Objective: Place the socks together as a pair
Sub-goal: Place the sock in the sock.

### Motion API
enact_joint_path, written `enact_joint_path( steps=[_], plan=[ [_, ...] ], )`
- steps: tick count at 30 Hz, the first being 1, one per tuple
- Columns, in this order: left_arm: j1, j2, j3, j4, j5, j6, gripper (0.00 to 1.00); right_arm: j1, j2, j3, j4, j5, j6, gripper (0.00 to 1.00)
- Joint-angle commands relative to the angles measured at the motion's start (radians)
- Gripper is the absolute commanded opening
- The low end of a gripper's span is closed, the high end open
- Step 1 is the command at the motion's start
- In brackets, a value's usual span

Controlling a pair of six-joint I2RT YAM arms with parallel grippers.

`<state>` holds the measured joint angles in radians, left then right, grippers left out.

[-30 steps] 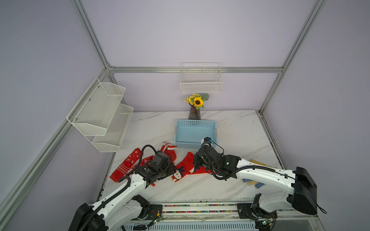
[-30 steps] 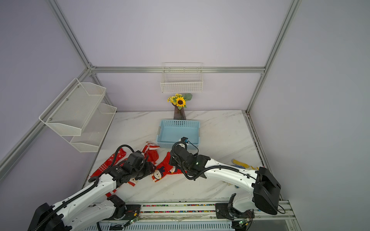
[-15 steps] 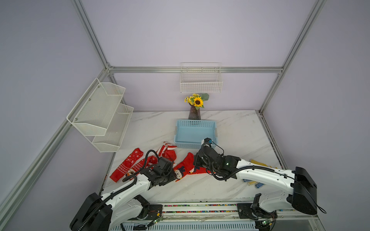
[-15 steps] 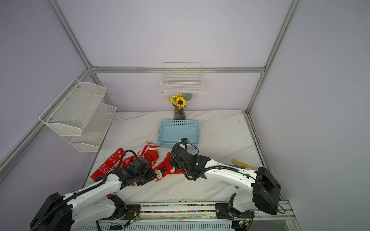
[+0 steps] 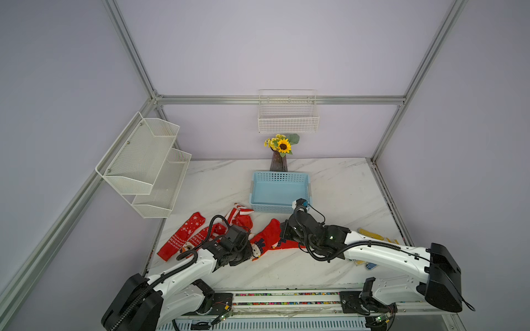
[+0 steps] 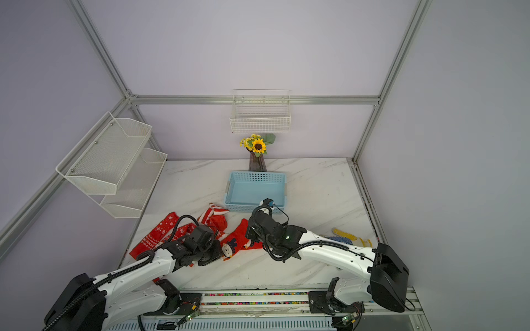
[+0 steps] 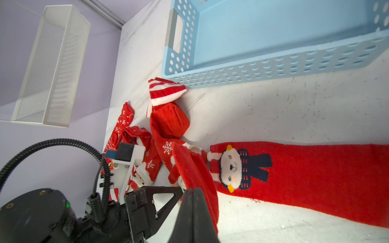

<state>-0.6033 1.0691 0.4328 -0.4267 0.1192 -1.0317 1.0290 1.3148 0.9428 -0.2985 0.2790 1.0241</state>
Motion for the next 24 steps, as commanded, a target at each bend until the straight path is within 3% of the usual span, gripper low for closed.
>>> enact_joint_path(
  steps=[1,10,24],
  plan=[
    [-0.003,-0.031,0.077,-0.051,0.043,0.061,0.0,-0.003,-0.051,-0.02,0.028,0.038,0.007,0.0],
    [-0.003,-0.093,0.185,-0.157,0.057,0.139,0.0,-0.003,-0.163,-0.113,0.023,0.099,-0.014,0.0],
    [-0.004,0.111,0.335,-0.099,0.124,0.241,0.0,-0.003,-0.353,-0.284,-0.048,0.257,0.016,0.0]
  ],
)
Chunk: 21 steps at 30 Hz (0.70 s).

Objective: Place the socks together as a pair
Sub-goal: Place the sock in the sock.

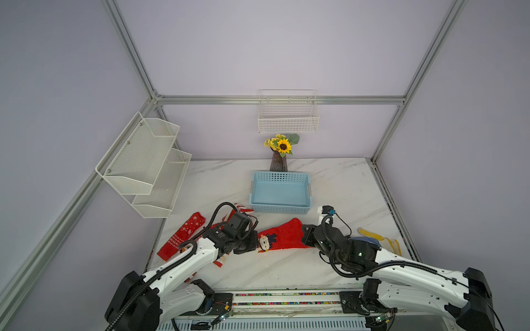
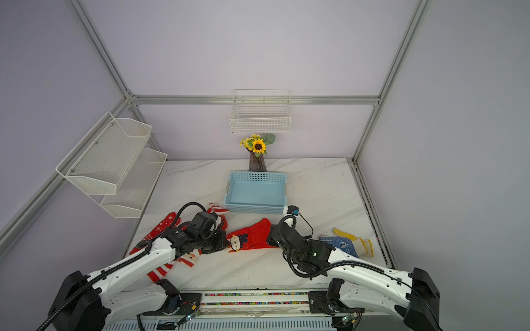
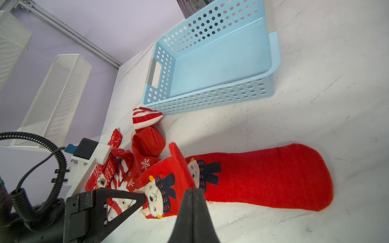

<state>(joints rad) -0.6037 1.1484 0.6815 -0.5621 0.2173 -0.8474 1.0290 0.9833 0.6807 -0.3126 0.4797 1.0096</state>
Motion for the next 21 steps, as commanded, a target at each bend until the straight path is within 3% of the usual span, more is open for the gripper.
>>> enact_joint_path(
  steps=[1,12,21],
  plan=[
    [-0.003,0.048,0.098,0.04,0.022,0.063,0.0,-0.003,-0.025,-0.031,-0.042,0.069,0.038,0.0],
    [-0.003,0.236,0.17,0.111,0.077,0.097,0.0,-0.003,-0.092,-0.154,-0.052,0.114,0.119,0.0],
    [-0.004,0.316,0.173,0.111,0.094,0.108,0.0,-0.003,-0.042,-0.173,-0.048,0.135,0.13,0.0]
  ],
)
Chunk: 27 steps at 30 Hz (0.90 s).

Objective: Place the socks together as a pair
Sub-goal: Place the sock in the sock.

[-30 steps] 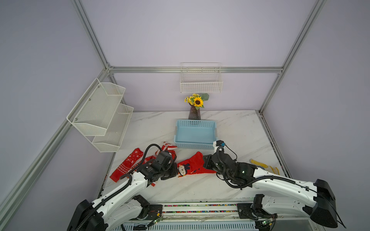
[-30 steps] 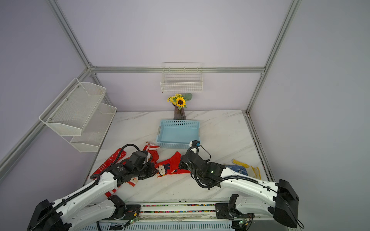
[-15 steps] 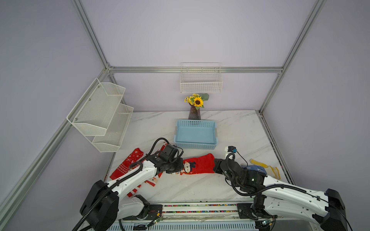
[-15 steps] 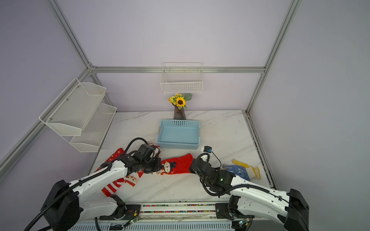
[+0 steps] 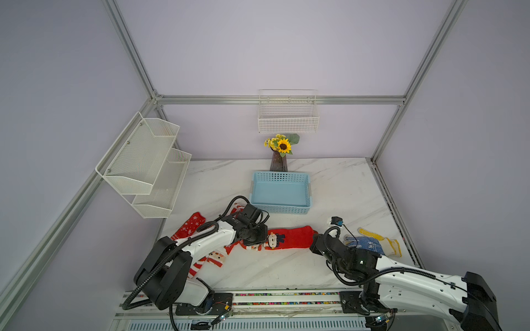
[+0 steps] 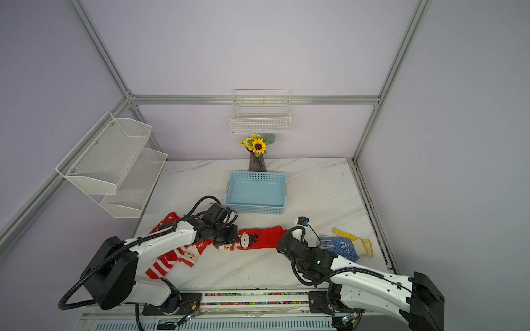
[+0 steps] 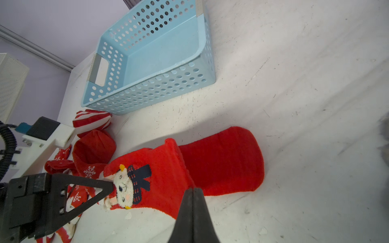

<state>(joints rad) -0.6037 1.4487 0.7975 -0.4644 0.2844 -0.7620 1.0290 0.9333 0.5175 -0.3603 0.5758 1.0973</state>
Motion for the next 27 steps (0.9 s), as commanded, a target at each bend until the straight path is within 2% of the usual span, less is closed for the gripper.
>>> enact_joint_path(
  steps=[1,19,27],
  plan=[
    [-0.003,0.018,0.054,0.013,0.025,0.023,0.0,-0.002,0.012,-0.009,0.0,0.042,0.04,0.0],
    [-0.005,0.023,0.027,0.039,-0.013,0.003,0.0,-0.015,0.104,0.0,0.003,0.009,0.073,0.0],
    [-0.005,0.03,0.003,0.087,-0.011,-0.022,0.0,-0.112,0.159,0.002,0.001,-0.061,0.08,0.0]
  ],
)
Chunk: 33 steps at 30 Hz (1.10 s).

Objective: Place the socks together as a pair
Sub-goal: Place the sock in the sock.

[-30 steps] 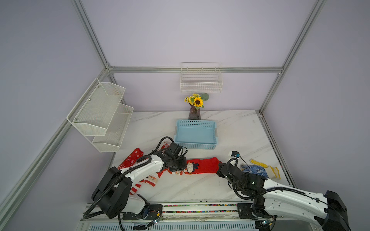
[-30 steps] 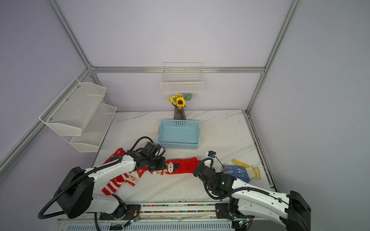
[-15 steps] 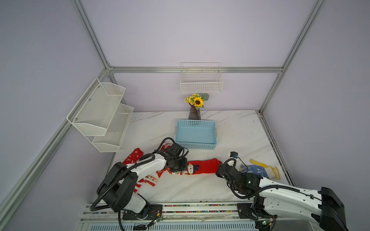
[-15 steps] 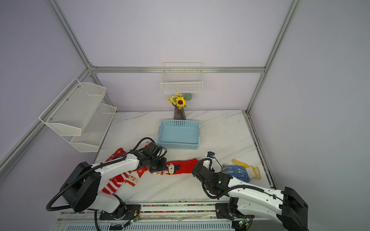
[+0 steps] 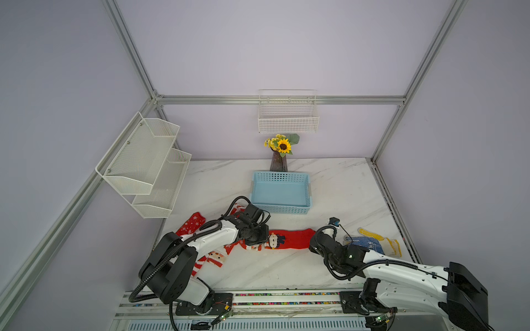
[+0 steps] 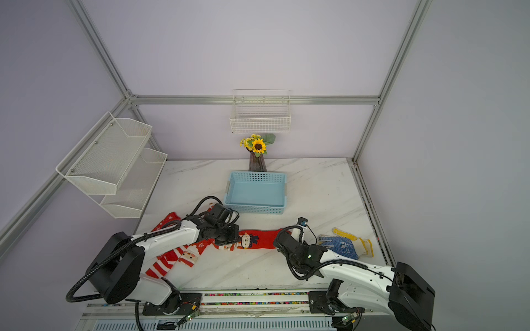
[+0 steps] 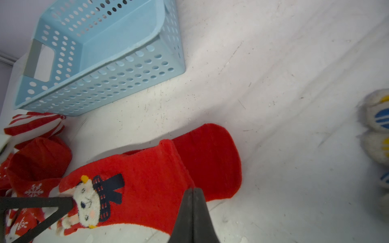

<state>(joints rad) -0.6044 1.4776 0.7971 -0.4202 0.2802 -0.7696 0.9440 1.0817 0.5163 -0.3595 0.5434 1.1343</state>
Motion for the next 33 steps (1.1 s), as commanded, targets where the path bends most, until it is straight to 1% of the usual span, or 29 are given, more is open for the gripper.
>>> enact_joint_path(
  steps=[1,4,7,9,16,19,23,26,32,33],
  plan=[
    [-0.004,0.003,0.004,0.043,-0.005,-0.016,0.0,-0.037,0.014,0.008,0.001,-0.037,0.033,0.0],
    [-0.004,0.001,-0.004,0.046,-0.014,-0.019,0.0,-0.06,0.031,0.022,0.001,-0.064,0.002,0.0],
    [-0.004,0.002,-0.008,0.047,-0.019,-0.019,0.03,-0.072,0.046,0.023,0.001,-0.092,-0.004,0.0],
    [-0.003,0.004,-0.008,0.047,-0.011,-0.017,0.02,-0.076,0.049,0.023,0.003,-0.111,-0.007,0.0],
    [-0.004,-0.012,-0.022,0.05,0.018,-0.033,0.03,-0.083,0.051,0.017,0.009,-0.122,-0.015,0.0],
    [-0.003,-0.023,-0.035,0.051,0.024,-0.038,0.03,-0.097,0.068,0.014,0.038,-0.148,-0.027,0.0],
    [-0.003,-0.041,-0.051,0.051,0.005,-0.043,0.03,-0.104,0.083,0.02,0.04,-0.149,-0.03,0.0],
    [-0.003,-0.029,-0.05,0.051,0.004,-0.044,0.03,-0.119,0.086,0.016,0.039,-0.152,-0.033,0.0],
    [-0.002,-0.036,-0.049,0.066,0.004,-0.045,0.06,-0.164,0.096,0.022,0.053,-0.198,-0.093,0.0],
    [-0.003,-0.042,-0.049,0.066,0.003,-0.046,0.08,-0.173,0.099,0.024,0.054,-0.206,-0.102,0.02]
  ],
)
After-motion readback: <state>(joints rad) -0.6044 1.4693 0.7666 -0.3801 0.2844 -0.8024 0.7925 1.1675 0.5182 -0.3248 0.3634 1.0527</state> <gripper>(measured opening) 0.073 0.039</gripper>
